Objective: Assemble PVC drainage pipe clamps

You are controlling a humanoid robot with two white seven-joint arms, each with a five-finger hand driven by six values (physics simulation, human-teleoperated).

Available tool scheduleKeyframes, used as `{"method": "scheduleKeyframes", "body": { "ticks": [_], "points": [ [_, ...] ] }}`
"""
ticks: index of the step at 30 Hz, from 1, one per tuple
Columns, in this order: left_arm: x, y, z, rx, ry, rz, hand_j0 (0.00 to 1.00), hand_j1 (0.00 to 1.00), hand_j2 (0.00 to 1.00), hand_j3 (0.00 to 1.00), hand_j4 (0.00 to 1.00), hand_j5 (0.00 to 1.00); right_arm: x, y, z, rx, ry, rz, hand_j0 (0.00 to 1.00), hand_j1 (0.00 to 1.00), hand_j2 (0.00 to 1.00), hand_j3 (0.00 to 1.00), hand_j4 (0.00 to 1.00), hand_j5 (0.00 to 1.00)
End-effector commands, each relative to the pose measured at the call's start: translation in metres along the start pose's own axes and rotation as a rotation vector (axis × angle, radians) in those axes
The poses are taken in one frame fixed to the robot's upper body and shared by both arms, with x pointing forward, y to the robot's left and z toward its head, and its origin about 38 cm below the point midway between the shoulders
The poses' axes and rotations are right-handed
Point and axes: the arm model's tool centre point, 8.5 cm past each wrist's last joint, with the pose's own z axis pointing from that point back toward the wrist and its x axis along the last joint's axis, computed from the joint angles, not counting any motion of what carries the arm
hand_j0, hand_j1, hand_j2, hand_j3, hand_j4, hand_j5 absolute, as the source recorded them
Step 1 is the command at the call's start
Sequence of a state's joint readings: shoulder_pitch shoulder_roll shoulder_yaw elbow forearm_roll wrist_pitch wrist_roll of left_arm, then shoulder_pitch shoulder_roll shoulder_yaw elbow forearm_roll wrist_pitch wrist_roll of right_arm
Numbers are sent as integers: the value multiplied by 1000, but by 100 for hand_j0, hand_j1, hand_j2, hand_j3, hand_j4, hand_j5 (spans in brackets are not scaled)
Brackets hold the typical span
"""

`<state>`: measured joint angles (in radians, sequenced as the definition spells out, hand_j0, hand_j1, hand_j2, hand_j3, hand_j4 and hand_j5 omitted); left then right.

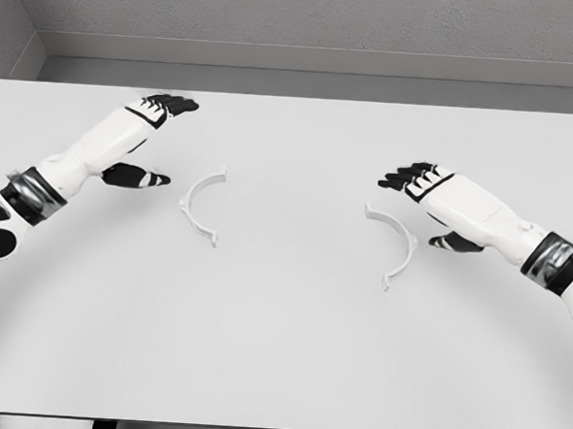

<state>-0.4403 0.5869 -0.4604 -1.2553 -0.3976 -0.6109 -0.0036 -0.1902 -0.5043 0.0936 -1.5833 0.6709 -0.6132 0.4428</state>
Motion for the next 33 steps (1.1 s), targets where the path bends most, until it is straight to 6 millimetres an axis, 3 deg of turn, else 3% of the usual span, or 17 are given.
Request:
{"method": "scheduleKeyframes", "body": {
  "ticks": [1, 5, 6, 20, 33],
  "points": [
    [-1, -10, -1, -11, 7, 22, 100, 100, 100, 100, 100, 100, -2, 11, -4, 21, 13, -17, 100, 100, 100, 100, 100, 100],
    [-5, -11, 1, -14, 19, 25, 100, 100, 100, 100, 100, 100, -3, 11, -3, 19, 17, -17, 100, 100, 100, 100, 100, 100],
    [-12, -12, 4, -19, 42, 29, 100, 100, 100, 100, 100, 100, -14, 20, -7, 41, 46, -34, 100, 100, 100, 100, 100, 100],
    [-27, -32, 15, -63, 103, 55, 100, 100, 100, 100, 100, 100, -4, 24, -19, 48, 21, -34, 100, 100, 100, 100, 100, 100],
    [-18, -44, 0, -45, 83, 94, 100, 100, 100, 100, 100, 100, 2, 25, -25, 56, -2, -29, 100, 100, 100, 100, 100, 100]
  ]
}}
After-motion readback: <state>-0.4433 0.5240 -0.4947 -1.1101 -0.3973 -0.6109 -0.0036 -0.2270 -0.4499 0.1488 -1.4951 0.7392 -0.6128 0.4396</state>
